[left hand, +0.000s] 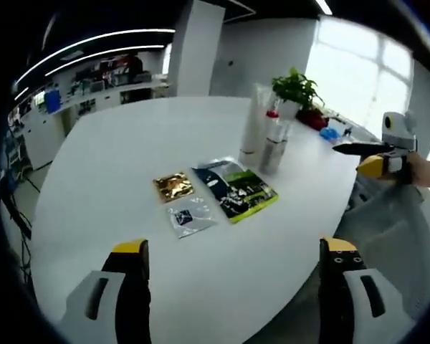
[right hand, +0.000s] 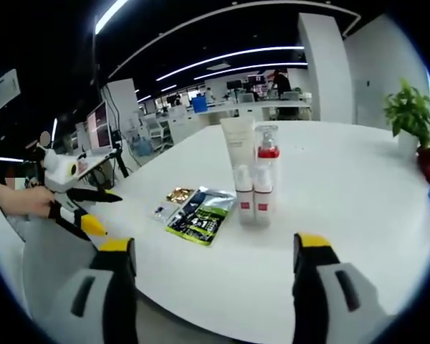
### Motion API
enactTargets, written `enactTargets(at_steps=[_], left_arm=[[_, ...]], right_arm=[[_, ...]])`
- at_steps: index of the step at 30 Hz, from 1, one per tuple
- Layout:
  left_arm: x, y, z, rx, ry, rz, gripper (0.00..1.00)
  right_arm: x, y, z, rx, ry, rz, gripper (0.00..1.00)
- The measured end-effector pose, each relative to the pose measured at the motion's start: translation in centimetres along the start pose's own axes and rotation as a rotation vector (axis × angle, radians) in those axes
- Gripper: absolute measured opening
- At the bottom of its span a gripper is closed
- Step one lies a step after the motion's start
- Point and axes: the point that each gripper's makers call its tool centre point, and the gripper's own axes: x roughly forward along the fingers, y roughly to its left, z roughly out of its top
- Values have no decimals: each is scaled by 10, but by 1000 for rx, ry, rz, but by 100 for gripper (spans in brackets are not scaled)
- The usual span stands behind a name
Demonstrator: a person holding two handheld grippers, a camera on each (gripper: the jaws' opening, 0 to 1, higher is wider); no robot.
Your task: Arrange the skincare products in the storage area until every visible bottle or jar stands upright without overlapping.
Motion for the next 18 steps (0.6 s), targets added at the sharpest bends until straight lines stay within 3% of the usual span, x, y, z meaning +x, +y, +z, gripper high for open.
enactTargets(at_steps=[5,18], left_arm=[[-4,5,5,-42,-41,9,97],[-4,6,2,-49,-39,31,97]], right_arm=[[0,-3,0,0,-1,-15,100],[1,-4,-3,-11,20,-26,100]])
